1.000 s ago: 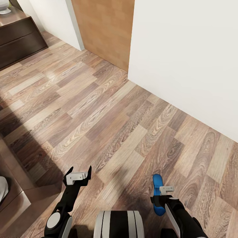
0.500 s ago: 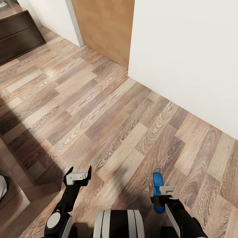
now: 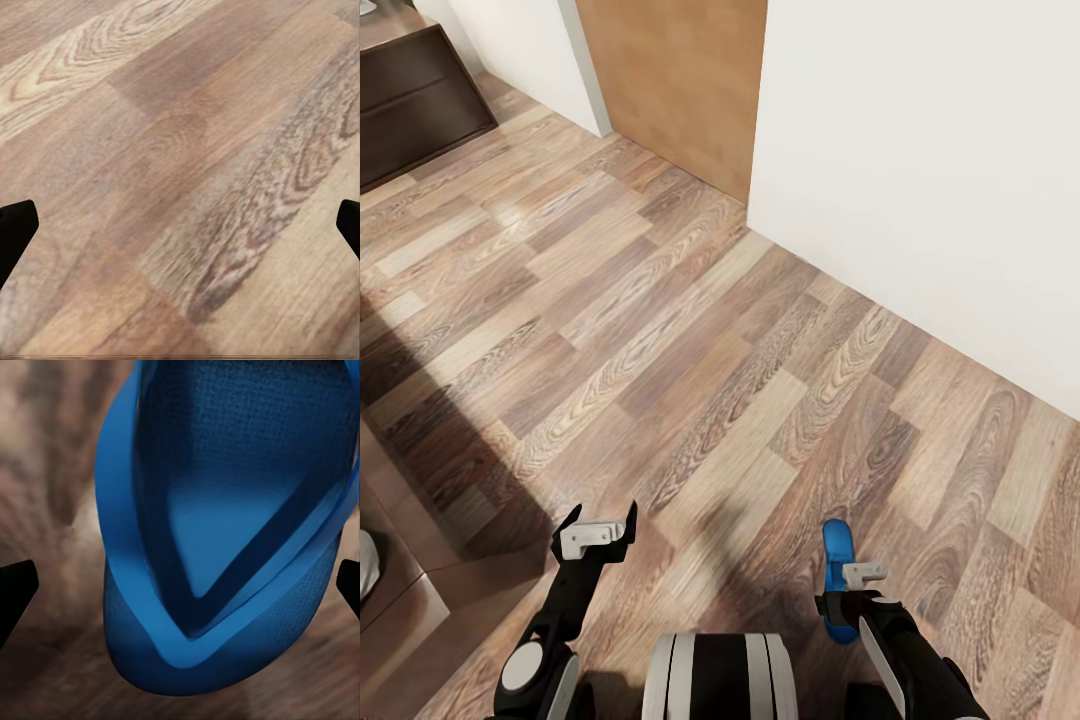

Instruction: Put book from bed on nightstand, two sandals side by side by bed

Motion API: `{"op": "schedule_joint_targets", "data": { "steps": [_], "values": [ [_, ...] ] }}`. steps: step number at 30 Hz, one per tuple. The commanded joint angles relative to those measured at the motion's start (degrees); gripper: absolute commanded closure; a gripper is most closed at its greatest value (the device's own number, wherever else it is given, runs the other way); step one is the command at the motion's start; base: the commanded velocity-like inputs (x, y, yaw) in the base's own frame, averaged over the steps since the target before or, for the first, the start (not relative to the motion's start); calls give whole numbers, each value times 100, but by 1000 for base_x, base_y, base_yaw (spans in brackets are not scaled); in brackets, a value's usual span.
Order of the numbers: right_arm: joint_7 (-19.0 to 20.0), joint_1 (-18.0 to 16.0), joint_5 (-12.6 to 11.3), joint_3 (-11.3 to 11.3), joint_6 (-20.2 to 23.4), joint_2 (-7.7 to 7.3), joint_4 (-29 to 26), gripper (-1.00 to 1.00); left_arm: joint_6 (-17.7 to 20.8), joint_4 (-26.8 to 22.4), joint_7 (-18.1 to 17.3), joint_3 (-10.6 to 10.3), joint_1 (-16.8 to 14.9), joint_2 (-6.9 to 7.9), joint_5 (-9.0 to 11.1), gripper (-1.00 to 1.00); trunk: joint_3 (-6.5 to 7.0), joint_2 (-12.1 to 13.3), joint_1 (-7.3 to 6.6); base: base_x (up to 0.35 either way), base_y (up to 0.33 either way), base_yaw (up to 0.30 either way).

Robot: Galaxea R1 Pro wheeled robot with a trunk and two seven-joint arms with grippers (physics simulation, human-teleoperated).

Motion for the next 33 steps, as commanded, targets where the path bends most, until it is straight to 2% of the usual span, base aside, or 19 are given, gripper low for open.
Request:
{"op": "schedule_joint_targets", "data": {
  "steps": [1, 17, 18, 33],
  "values": [
    [1, -1, 8, 5, 31, -2, -9, -100, -15, 1, 3, -2, -1, -1, -1, -100, -26, -3, 2, 0, 0, 0],
    [1, -1, 8, 9, 31, -2, -9, -100, -15, 1, 3, -4, -1, -1, 1, -100, -48, -4, 4, 0, 0, 0],
    [1, -1, 8, 7, 31, -2, -9, 100, -15, 1, 3, -4, -1, -1, 0, -100, -48, -4, 4, 0, 0, 0],
    [1, -1, 8, 9, 31, -2, -9, 100, -20, 4, 3, -27, -1, -1, 0, -100, -48, -4, 4, 0, 0, 0]
  ]
}}
